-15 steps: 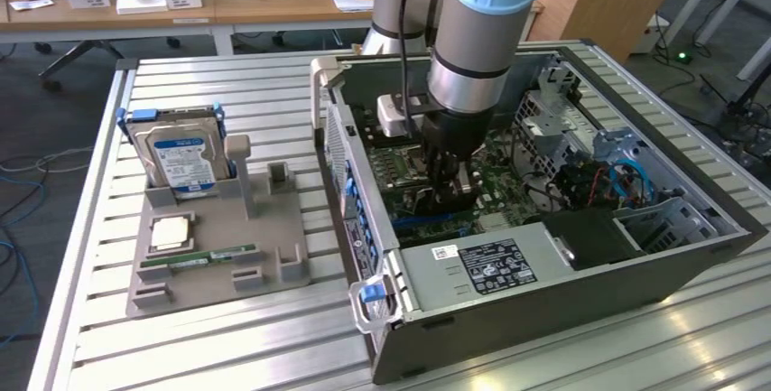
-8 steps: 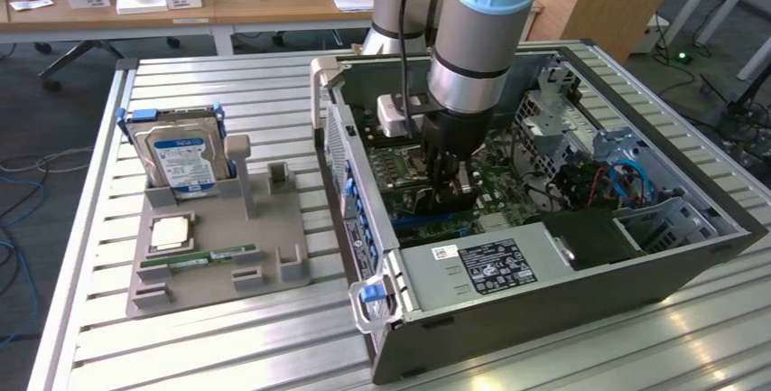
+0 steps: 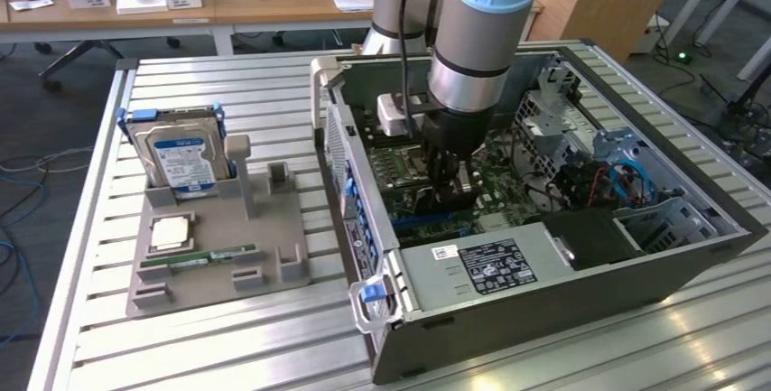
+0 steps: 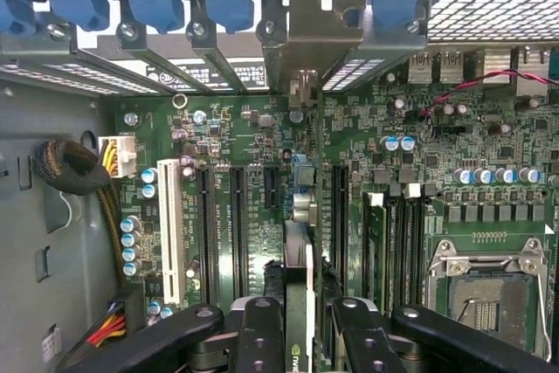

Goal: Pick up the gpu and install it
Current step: 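Insert the gpu into the slot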

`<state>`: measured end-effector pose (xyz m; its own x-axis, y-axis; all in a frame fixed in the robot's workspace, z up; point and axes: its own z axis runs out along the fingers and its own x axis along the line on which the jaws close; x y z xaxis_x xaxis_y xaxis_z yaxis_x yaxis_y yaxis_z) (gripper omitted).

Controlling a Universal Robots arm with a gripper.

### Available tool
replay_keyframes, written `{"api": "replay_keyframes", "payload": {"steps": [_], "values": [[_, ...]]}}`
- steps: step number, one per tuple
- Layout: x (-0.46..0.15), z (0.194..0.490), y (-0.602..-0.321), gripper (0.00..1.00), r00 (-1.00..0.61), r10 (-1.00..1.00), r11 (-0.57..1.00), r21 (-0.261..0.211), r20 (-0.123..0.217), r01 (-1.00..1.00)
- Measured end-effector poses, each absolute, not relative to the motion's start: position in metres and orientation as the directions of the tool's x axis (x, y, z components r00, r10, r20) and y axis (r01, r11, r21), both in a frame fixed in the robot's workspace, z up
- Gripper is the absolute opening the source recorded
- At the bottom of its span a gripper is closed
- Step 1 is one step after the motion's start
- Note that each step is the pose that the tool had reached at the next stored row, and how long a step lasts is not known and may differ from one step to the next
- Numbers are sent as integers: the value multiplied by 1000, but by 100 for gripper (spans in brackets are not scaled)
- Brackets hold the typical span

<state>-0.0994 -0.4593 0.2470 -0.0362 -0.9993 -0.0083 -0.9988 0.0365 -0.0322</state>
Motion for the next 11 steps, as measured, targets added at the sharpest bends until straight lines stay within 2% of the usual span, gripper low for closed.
{"api": "replay_keyframes", "payload": {"steps": [11], "values": [[-99,245,-459,26,-4,-1000,4,-32,-8,-999]]}}
